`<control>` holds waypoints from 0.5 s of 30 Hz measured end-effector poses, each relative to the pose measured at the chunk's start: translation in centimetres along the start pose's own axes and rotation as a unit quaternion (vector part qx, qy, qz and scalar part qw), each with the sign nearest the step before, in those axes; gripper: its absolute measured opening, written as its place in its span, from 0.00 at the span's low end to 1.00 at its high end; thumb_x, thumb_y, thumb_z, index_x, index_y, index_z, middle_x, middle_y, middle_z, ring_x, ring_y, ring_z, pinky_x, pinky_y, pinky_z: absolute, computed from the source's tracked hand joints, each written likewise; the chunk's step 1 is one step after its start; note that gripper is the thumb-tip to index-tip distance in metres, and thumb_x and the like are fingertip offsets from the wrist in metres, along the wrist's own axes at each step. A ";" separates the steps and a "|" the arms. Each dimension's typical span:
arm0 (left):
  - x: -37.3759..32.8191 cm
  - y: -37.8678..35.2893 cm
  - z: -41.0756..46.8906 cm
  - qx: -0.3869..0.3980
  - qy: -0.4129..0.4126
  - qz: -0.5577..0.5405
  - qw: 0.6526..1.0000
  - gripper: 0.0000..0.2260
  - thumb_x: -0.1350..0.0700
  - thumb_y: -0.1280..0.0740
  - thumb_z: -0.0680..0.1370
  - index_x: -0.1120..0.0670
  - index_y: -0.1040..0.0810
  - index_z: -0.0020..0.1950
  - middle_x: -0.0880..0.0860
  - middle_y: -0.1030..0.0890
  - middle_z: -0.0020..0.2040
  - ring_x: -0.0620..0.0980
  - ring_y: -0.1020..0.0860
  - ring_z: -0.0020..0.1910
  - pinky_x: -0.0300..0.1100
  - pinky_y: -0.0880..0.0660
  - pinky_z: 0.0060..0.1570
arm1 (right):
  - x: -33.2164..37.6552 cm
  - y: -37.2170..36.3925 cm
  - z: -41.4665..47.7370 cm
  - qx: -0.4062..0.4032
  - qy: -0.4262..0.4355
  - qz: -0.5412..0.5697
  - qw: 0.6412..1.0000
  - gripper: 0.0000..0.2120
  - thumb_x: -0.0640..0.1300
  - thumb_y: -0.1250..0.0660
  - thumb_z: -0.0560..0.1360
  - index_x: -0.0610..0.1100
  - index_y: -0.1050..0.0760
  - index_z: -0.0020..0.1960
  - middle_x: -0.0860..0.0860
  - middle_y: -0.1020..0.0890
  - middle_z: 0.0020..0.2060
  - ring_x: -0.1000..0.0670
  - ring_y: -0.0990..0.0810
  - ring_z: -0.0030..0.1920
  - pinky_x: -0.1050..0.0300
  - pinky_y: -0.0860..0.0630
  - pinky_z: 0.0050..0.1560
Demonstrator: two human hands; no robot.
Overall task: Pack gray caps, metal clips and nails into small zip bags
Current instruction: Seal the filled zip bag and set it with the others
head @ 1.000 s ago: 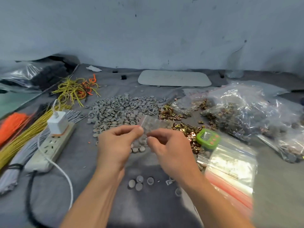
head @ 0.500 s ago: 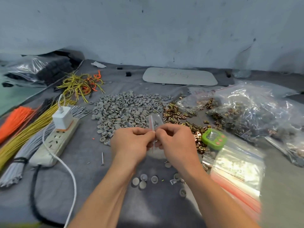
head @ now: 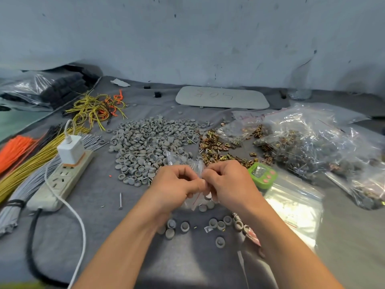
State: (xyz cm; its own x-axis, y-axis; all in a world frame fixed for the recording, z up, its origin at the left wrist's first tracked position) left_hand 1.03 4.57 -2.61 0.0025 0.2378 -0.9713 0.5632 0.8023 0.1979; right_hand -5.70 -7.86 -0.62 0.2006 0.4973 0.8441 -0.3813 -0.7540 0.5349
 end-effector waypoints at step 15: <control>0.7 2.7 -0.3 -0.060 0.042 -0.050 0.996 0.16 0.65 0.31 0.80 0.53 0.22 0.33 0.47 0.26 0.25 0.44 0.31 0.24 0.32 0.35 0.23 | 1.2 1.3 -0.5 -0.073 -0.018 -0.195 0.978 0.19 0.43 0.34 0.81 0.47 0.28 0.31 0.55 0.24 0.26 0.57 0.27 0.27 0.65 0.39 0.25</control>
State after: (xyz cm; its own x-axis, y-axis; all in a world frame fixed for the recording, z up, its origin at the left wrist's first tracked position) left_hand 2.30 7.02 -2.71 -0.1207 0.1953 -0.9733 0.4540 0.8828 0.1208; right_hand -6.41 -8.02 1.03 0.3865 0.7177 0.5793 -0.3940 -0.4394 0.8073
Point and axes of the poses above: each hand's wrist, its own z-axis towards the middle knuckle, its own y-axis out of the back of the hand, x = y × z, the point moved 9 cm from there along z, towards the middle knuckle
